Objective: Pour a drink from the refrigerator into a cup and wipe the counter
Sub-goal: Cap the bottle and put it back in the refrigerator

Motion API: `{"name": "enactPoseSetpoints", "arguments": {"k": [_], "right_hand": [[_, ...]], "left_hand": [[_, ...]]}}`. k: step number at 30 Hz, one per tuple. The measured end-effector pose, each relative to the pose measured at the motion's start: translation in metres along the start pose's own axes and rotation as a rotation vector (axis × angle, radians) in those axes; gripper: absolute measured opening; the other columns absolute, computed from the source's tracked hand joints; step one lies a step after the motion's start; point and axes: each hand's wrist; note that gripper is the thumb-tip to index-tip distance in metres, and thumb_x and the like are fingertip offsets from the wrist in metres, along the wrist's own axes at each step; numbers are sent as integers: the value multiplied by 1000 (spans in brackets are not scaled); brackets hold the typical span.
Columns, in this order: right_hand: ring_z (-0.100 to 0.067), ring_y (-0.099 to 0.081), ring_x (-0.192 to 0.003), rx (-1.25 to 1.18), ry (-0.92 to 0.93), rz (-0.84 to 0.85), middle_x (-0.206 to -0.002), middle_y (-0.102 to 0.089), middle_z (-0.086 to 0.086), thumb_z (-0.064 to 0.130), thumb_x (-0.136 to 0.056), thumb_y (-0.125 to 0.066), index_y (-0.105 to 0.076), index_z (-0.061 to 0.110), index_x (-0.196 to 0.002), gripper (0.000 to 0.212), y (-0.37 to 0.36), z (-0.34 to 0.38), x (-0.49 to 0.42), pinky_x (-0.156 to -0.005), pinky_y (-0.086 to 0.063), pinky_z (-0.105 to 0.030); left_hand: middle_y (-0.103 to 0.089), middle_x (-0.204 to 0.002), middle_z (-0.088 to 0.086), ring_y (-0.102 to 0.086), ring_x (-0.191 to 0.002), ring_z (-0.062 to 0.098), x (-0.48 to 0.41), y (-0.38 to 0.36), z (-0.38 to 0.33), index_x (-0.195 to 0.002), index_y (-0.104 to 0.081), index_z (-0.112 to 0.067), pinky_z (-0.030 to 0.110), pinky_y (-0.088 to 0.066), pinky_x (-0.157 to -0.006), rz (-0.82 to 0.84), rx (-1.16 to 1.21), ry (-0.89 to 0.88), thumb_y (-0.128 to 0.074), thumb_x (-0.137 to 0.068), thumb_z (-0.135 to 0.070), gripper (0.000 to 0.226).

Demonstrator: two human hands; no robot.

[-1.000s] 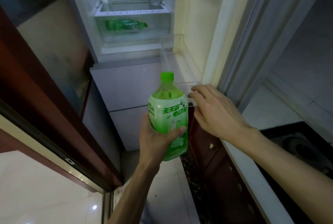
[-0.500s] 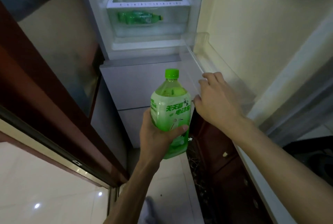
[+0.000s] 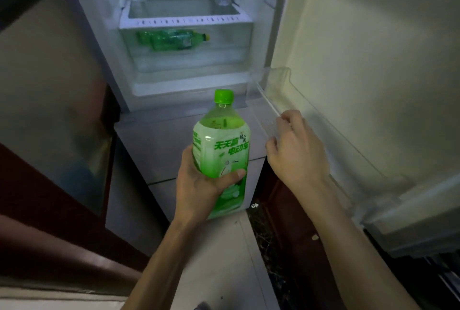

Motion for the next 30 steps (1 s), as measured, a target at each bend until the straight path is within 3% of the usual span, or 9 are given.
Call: {"name": "enactPoseSetpoints", "arguments": {"k": [5,15,19,24,30], "right_hand": [[-28,-54,-107,-159,-99,-1,-119,-52,-9,18,-87,-53,-65,-1,-110,32,-2,8,-30,-79,-50,-39],[-25,-53,-118,-396,-45,22,-130,-54,-9,15,-90,-55,-61,3,-126,39,-27,44,-133,-99,-38,-29],[-23,-56,-116,-524,28,119,-130,-59,-7,21,-92,-56,-64,10,-125,36,-31,59,-169,-95,-40,-28],[-18,-60,-110,-608,155,225,-125,-62,-2,30,-92,-57,-65,18,-122,33,-40,65,-190,-96,-48,-36],[-11,-60,-106,-702,160,253,-123,-65,0,28,-94,-58,-64,18,-124,32,-46,61,-205,-94,-46,-27]], "left_hand": [[-69,-108,-7,-69,-99,13,-31,2,-10,-118,-53,-22,46,-59,-84,21,6,-24,-93,-41,-42,89],[-74,-99,-3,-72,-88,19,-86,7,-30,-109,-58,-21,51,-60,-73,-97,15,-32,-91,-39,-41,80],[-75,-98,-3,-73,-87,15,-105,18,-44,-110,-61,-22,49,-61,-75,-158,1,-44,-93,-42,-34,75],[-72,-99,-7,-71,-89,8,-128,25,-65,-117,-56,-18,29,-61,-72,-238,-14,-90,-96,-51,-12,77],[-68,-105,-6,-67,-94,9,-158,20,-75,-120,-53,-18,28,-57,-70,-269,-12,-118,-94,-55,-10,78]]}}
Point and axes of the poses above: each hand's wrist, its own x-axis away from the middle knuckle, its own y-axis out of the back of the hand, z = x × y
